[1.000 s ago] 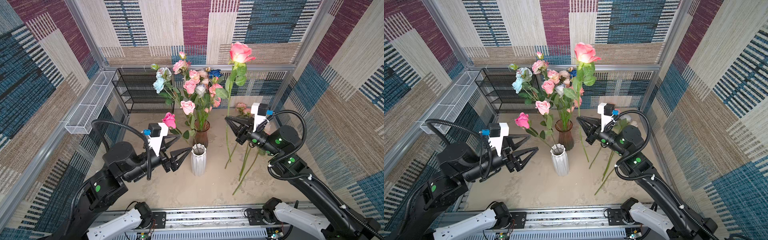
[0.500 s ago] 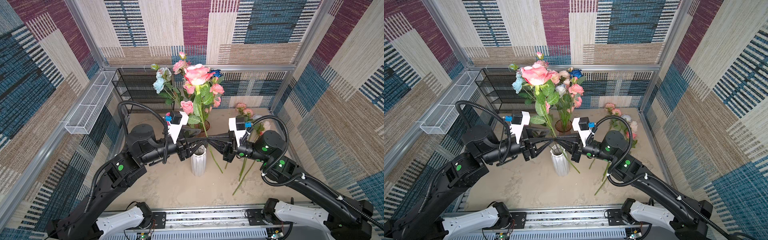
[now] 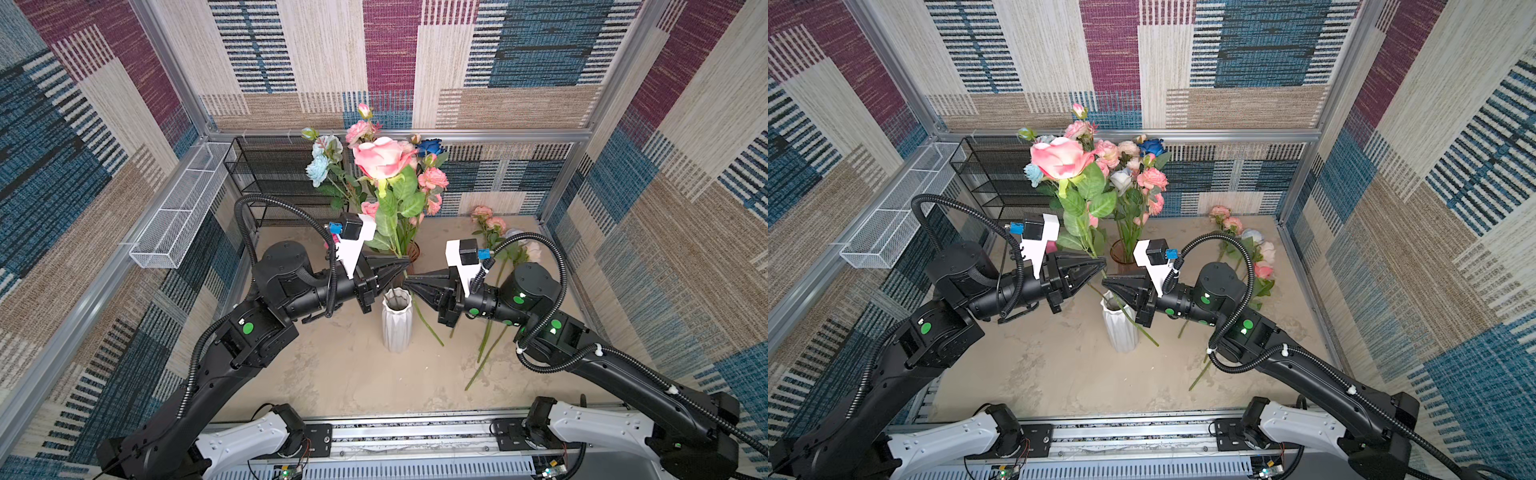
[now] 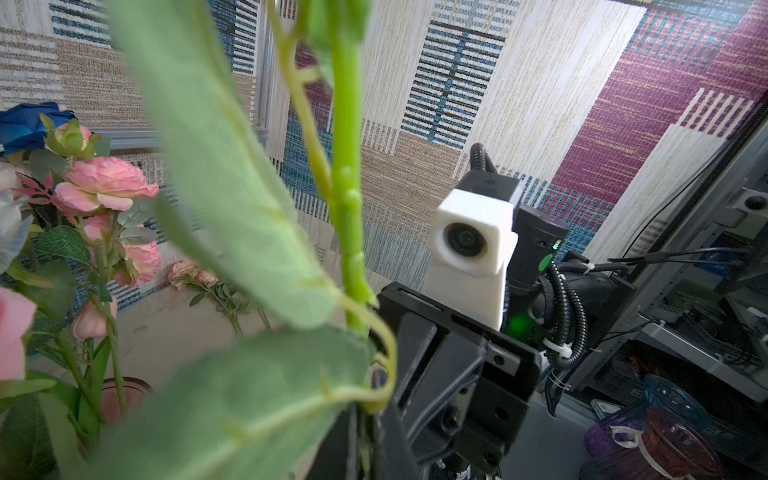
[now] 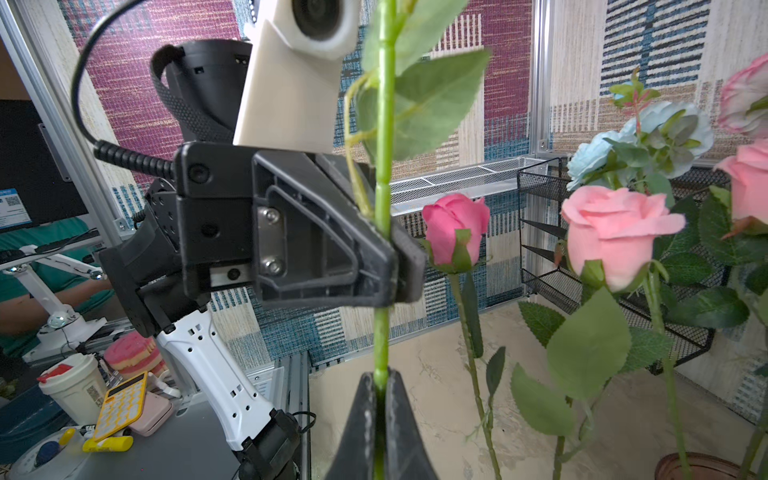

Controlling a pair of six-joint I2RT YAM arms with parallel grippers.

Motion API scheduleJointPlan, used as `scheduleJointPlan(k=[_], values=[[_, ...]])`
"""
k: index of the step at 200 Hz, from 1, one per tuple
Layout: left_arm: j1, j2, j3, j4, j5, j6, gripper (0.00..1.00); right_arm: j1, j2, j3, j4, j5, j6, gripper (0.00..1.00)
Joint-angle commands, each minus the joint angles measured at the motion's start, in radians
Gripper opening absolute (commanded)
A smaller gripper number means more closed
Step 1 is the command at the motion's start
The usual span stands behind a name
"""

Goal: Arrange the flowers into the vase
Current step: 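Pass the pink rose from the right gripper to the left gripper, then lower the rose into the white vase with the left gripper and release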

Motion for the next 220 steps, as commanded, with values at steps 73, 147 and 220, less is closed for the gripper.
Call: scheduleJointPlan(k=[73,147,220], values=[[0.097,0.117,0.368,-0.311,-0.095,0.074,0.00,0.001,-0.139,-0.012,-0.113,0.221,-0.033,0.61],[0.125,0.184,0.524,-0.438,-0.206,0.175,0.00,0.001,-0.214,-0.033,-0.146,0.283,-0.038,0.59],[0.127,0.233,0.321,-0.272,-0.169,0.120,0.00,0.001,-0.238,-0.052,-0.146,0.303,-0.038,0.59]])
